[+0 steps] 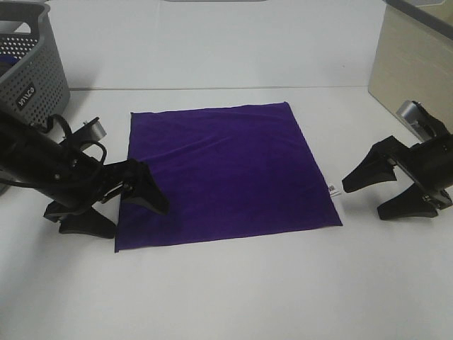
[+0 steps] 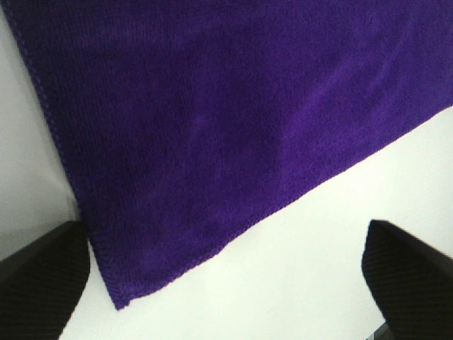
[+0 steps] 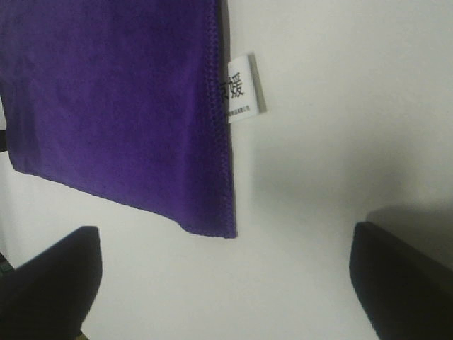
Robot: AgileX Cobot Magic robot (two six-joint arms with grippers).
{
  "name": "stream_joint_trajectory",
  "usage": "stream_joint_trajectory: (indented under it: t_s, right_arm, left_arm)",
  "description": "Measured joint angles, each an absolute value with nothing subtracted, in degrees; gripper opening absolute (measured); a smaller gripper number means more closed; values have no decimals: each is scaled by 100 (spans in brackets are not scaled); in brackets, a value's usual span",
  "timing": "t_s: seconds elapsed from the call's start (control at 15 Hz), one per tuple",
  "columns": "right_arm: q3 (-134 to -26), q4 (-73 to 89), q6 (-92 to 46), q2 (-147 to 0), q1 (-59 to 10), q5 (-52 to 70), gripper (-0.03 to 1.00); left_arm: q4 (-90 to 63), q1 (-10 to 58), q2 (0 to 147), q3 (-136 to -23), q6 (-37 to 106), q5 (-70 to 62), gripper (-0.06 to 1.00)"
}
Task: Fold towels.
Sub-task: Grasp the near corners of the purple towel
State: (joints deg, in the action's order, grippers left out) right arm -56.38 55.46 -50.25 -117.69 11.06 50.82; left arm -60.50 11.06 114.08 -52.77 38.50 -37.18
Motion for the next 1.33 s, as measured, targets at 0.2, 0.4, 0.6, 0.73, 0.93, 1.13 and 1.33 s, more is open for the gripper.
stream_joint_trajectory:
  t_s: [0.2, 0.4, 0.6, 0.73, 0.93, 1.13, 1.33]
  right_arm:
    - [-5644, 5581, -4968, -11791, 636, 4893, 92]
    - [-5707, 4985, -4211, -11706, -46, 4251, 87]
    - [-5735, 4601, -3890, -11665, -504, 3770, 80]
    - [-5850, 4332, -3633, -11711, -670, 3684, 76]
    - [-6366, 4068, -3168, -12049, -768, 4016, 65]
    - [-6738, 4062, -3060, -12370, -1031, 4372, 47]
    - [-6853, 3953, -2871, -12525, -1071, 4664, 8]
  left_arm:
    - [-6056, 1106, 11419, -5277, 3856, -3724, 98]
    - [-6068, 1106, 11425, -5283, 3862, -3730, 98]
    - [-6073, 1106, 11465, -5311, 3793, -3730, 97]
    - [-6068, 1123, 11614, -5495, 3696, -3885, 97]
    - [-5775, 1381, 11883, -5976, 3369, -4137, 94]
    - [-4761, 1845, 12284, -6898, 2429, -4423, 81]
    - [-4062, 2028, 12594, -7511, 1816, -4486, 34]
